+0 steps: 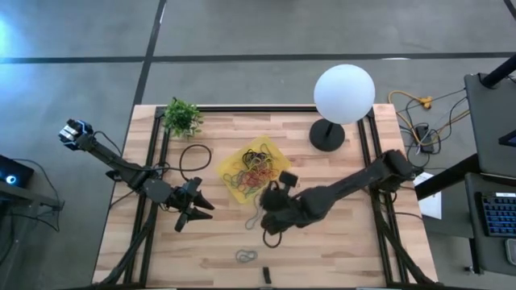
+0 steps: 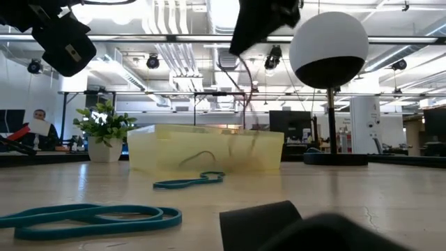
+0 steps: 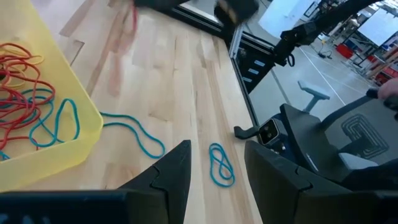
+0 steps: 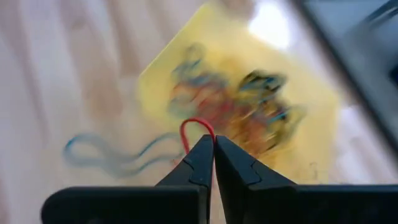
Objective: Pick and place rubber bands into bin
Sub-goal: Put the red rubber band into the yellow bin
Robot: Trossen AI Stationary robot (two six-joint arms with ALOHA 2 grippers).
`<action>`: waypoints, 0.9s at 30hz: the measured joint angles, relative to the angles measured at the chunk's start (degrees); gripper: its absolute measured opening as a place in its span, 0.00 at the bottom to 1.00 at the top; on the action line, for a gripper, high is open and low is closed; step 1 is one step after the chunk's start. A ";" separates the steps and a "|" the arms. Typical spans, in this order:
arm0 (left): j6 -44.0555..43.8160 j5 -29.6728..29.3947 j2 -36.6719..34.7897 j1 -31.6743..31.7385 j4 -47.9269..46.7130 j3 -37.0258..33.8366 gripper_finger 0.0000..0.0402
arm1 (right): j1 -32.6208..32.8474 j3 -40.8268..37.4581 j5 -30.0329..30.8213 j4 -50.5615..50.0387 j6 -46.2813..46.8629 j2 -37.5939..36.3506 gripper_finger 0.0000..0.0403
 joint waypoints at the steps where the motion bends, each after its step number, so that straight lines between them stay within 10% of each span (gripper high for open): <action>1: 0.00 -0.02 0.00 0.00 -0.04 0.00 0.34 | -0.36 0.00 1.67 -0.01 -0.59 -1.09 0.02; 12: 0.02 -1.75 0.00 0.00 1.50 -0.02 0.34 | -9.13 0.04 7.49 3.08 -13.13 -6.40 0.02; 27: 0.02 -2.99 0.00 0.00 3.97 -0.04 0.34 | -22.09 -5.82 -6.88 12.77 -16.14 -6.38 0.02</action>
